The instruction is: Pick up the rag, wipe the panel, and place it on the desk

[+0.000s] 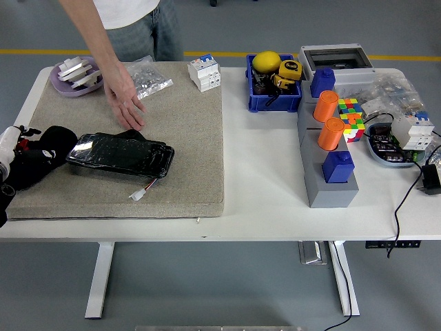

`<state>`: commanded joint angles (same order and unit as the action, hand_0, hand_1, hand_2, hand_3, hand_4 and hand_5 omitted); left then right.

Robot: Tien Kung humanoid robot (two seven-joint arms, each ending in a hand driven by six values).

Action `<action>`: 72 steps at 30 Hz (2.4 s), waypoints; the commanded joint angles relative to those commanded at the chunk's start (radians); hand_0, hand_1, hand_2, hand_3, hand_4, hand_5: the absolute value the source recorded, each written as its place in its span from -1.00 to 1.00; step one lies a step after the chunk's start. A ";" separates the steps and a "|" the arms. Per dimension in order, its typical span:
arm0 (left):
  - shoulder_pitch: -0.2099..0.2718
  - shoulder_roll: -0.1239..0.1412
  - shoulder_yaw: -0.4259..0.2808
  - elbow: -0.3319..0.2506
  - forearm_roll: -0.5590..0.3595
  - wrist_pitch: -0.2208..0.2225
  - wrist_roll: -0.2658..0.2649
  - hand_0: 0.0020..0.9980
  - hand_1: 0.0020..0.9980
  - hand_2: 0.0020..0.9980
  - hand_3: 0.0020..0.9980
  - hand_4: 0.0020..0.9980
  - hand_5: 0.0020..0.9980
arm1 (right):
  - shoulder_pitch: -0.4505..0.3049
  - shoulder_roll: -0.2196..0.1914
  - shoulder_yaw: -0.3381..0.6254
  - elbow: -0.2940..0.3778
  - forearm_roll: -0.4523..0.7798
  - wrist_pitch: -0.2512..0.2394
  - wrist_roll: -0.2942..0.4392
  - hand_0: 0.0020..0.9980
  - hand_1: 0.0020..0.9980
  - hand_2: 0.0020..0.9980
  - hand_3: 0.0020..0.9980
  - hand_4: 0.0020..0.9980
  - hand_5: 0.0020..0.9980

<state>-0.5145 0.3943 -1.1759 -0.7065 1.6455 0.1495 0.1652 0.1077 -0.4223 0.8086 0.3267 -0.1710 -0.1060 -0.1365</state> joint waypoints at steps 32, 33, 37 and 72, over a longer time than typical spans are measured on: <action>0.040 -0.036 0.001 -0.035 0.068 0.113 0.007 -0.52 0.03 0.16 0.04 -0.79 -1.00 | 0.005 0.008 0.057 -0.008 -0.021 -0.010 0.005 0.51 0.24 0.25 0.12 0.83 -0.15; 0.050 -0.037 -0.010 -0.055 0.078 0.114 0.009 -0.53 0.01 0.15 -0.03 -0.87 -1.00 | 0.005 0.008 0.057 -0.008 -0.021 -0.010 0.006 0.51 0.24 0.25 0.12 0.83 -0.15; 0.079 -0.039 -0.045 -0.130 0.111 0.119 0.017 -0.53 0.01 0.15 -0.03 -0.87 -1.00 | 0.004 0.009 0.055 -0.009 -0.019 -0.009 0.007 0.51 0.24 0.25 0.12 0.83 -0.15; 0.130 -0.084 0.111 -0.357 0.193 0.137 0.079 -0.51 -0.01 0.13 -0.10 -0.99 -1.00 | 0.008 0.004 0.051 -0.009 -0.020 -0.008 0.017 0.50 0.24 0.26 0.12 0.83 -0.15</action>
<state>-0.3845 0.3105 -1.0653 -1.0632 1.8380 0.2861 0.2446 0.1155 -0.4185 0.8596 0.3177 -0.1906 -0.1141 -0.1196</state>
